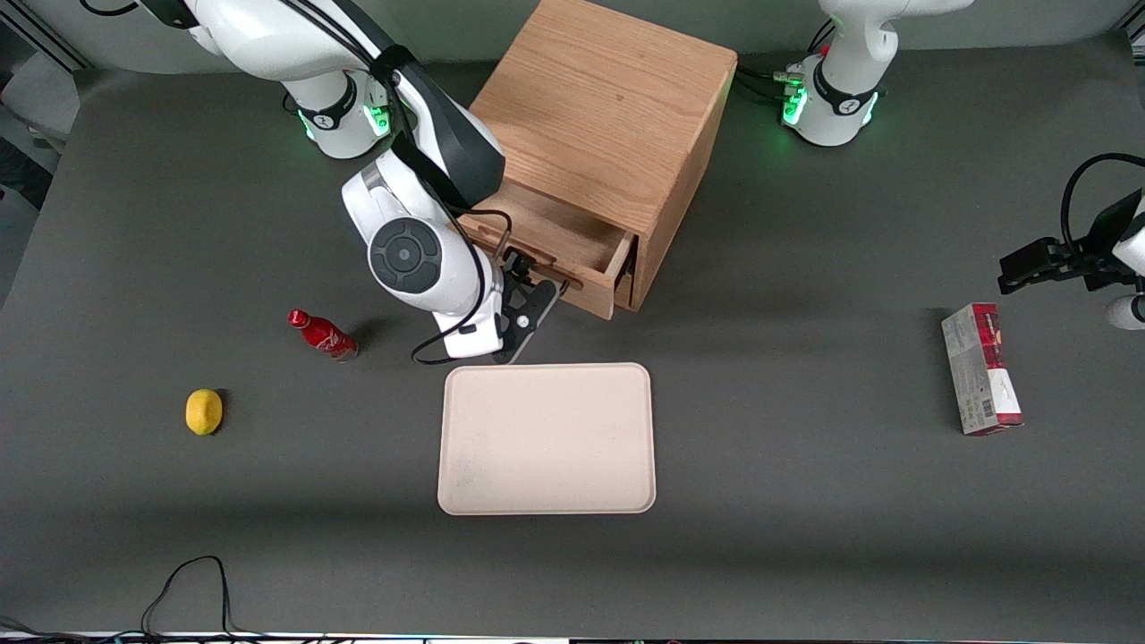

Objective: Open upper drawer
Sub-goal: 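Pull the upper drawer outward by its handle with the right gripper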

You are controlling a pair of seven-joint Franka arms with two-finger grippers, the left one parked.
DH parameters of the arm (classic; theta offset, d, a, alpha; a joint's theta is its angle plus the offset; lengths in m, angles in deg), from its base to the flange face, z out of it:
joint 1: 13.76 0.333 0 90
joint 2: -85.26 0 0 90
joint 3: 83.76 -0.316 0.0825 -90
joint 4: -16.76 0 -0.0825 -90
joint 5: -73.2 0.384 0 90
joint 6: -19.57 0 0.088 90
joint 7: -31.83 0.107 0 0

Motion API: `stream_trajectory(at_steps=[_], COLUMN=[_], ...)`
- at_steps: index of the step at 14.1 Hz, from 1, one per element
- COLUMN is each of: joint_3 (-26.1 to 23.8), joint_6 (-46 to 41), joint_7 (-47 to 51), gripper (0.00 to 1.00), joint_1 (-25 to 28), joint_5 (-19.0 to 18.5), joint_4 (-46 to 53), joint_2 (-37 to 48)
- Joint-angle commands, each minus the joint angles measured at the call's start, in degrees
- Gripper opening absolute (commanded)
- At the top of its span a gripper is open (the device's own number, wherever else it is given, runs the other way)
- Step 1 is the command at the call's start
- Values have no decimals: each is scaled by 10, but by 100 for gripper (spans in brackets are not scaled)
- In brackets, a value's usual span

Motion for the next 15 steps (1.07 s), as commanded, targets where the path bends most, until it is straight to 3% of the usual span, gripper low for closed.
stream_trajectory(at_steps=[1, 15], joint_3=[-1, -1], joint_6=[1, 1], joint_7=[-13, -44], gripper=[100, 100], joint_1=[-18, -35], joint_5=[-5, -7], joint_4=[18, 76], joint_2=[-12, -45])
